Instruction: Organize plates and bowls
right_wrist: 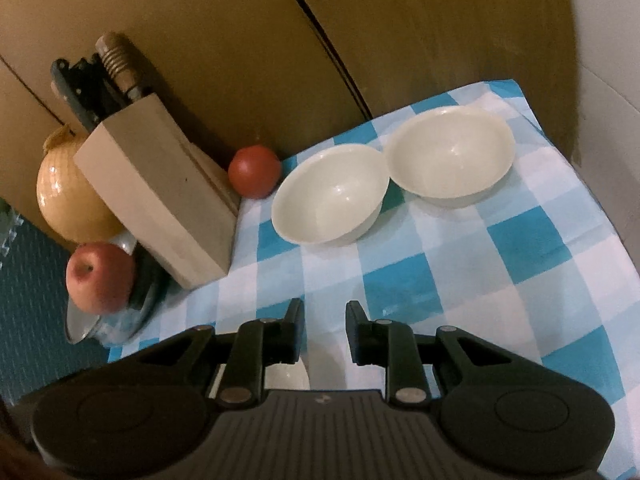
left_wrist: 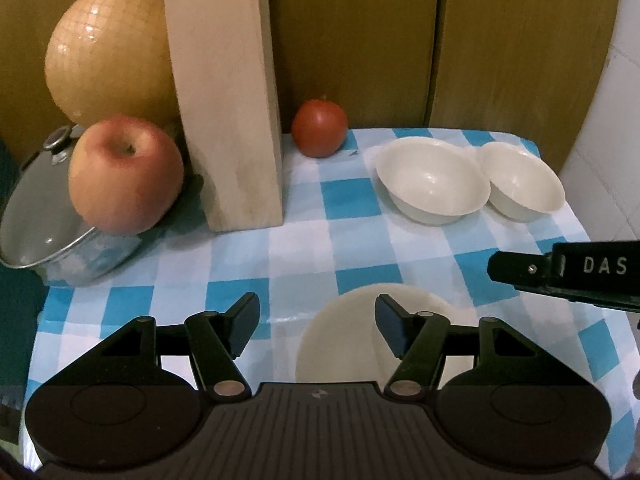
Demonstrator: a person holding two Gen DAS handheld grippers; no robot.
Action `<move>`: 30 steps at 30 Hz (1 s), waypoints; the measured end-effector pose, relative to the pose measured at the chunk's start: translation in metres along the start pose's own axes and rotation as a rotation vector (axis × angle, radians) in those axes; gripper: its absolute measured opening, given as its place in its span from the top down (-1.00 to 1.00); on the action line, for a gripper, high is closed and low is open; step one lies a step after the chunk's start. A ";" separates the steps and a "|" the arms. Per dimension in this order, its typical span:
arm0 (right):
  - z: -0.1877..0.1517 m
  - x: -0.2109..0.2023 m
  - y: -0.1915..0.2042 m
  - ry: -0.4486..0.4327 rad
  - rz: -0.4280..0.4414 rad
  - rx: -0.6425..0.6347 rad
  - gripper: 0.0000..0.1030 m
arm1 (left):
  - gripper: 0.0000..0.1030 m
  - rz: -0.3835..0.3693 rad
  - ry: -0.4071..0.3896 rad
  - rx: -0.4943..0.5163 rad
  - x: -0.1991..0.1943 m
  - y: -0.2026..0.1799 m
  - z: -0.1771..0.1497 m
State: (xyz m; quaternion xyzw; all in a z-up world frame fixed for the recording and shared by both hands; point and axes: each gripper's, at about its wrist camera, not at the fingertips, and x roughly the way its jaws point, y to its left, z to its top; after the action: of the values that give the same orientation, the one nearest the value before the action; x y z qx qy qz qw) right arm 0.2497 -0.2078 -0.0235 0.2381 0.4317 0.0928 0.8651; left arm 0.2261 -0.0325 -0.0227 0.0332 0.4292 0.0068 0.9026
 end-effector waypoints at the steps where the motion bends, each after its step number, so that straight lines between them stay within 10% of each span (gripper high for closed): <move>1: 0.002 0.001 0.000 -0.004 0.002 0.002 0.60 | -0.38 0.000 -0.001 0.002 0.001 -0.001 0.001; 30: 0.058 0.060 -0.025 -0.019 0.013 0.113 0.50 | -0.43 -0.091 0.020 -0.082 0.069 -0.015 0.062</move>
State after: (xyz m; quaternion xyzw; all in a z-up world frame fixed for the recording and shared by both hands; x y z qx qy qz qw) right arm 0.3311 -0.2273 -0.0477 0.2901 0.4266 0.0716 0.8536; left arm 0.3172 -0.0482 -0.0379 -0.0232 0.4387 -0.0163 0.8982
